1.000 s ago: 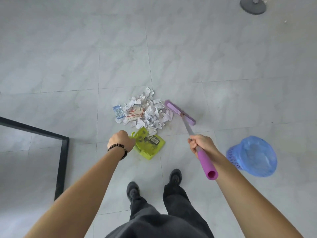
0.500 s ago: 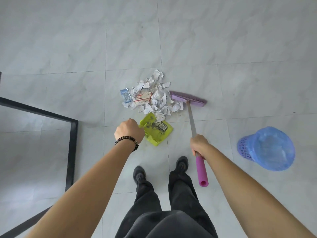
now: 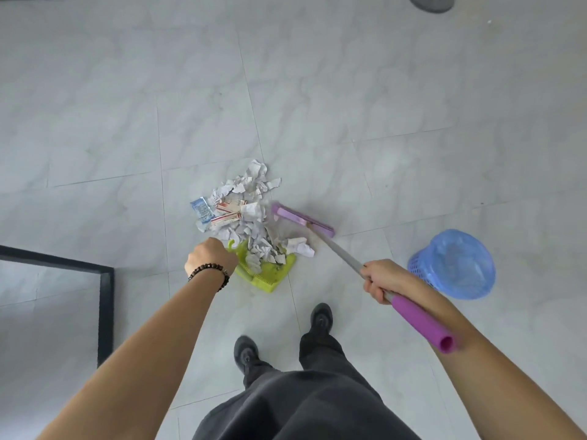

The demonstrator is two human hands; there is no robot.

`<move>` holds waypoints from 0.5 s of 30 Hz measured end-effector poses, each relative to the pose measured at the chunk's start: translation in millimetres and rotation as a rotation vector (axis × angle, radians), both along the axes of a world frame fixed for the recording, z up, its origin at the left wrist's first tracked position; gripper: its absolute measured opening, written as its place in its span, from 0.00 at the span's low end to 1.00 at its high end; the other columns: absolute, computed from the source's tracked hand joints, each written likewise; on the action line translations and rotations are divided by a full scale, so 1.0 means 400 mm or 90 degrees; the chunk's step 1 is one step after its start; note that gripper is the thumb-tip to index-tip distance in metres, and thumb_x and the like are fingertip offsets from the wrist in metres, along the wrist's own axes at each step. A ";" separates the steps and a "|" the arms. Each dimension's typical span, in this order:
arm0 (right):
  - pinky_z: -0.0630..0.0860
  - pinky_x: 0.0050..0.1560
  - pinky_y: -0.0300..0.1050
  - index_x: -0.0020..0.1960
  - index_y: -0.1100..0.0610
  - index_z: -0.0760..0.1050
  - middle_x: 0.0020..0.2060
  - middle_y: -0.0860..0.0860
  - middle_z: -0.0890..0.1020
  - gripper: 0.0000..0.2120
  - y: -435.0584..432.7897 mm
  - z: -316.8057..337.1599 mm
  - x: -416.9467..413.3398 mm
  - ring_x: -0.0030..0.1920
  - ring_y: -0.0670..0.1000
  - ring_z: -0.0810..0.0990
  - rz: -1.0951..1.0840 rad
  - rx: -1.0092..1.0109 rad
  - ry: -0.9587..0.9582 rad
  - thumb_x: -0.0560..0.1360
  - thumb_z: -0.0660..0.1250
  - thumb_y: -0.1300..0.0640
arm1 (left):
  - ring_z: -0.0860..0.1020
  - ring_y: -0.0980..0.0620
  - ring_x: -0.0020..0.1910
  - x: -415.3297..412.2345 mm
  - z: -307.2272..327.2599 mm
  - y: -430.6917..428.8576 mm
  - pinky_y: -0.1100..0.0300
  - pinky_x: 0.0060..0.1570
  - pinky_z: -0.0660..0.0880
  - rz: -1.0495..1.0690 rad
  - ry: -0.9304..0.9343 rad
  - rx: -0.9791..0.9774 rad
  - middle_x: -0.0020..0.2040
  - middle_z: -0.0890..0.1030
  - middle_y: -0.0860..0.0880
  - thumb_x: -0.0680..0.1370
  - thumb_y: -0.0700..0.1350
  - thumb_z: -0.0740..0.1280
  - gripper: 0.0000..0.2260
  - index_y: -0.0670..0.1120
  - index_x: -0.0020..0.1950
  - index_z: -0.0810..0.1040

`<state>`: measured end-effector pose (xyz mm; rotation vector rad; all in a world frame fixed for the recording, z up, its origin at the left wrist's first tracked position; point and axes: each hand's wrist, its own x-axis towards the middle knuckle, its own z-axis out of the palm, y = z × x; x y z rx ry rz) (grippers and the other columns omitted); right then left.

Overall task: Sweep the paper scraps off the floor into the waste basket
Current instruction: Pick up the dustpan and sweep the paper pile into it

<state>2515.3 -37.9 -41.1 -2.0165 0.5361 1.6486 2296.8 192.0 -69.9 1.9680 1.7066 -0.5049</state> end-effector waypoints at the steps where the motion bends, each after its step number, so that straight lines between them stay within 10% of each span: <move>1: 0.60 0.15 0.31 0.37 0.57 0.67 0.25 0.51 0.70 0.13 0.011 -0.007 -0.005 0.13 0.44 0.63 0.021 -0.003 -0.038 0.80 0.55 0.63 | 0.74 0.43 0.41 0.000 -0.002 -0.002 0.56 0.38 0.73 0.001 0.000 0.001 0.40 0.76 0.46 0.76 0.52 0.66 0.12 0.44 0.42 0.73; 9: 0.67 0.25 0.36 0.31 0.59 0.68 0.32 0.52 0.77 0.14 0.120 -0.092 -0.132 0.26 0.47 0.71 0.400 -0.081 -0.194 0.71 0.69 0.68 | 0.76 0.42 0.40 -0.002 -0.025 -0.015 0.56 0.39 0.74 -0.006 0.009 0.017 0.39 0.76 0.45 0.76 0.52 0.64 0.13 0.44 0.40 0.73; 15: 0.68 0.21 0.33 0.33 0.57 0.64 0.17 0.46 0.71 0.17 0.065 -0.090 -0.253 0.16 0.43 0.69 0.220 0.078 -0.056 0.80 0.55 0.67 | 0.75 0.42 0.40 0.025 -0.030 -0.011 0.56 0.38 0.74 -0.029 0.008 0.032 0.41 0.77 0.45 0.76 0.48 0.65 0.08 0.44 0.44 0.75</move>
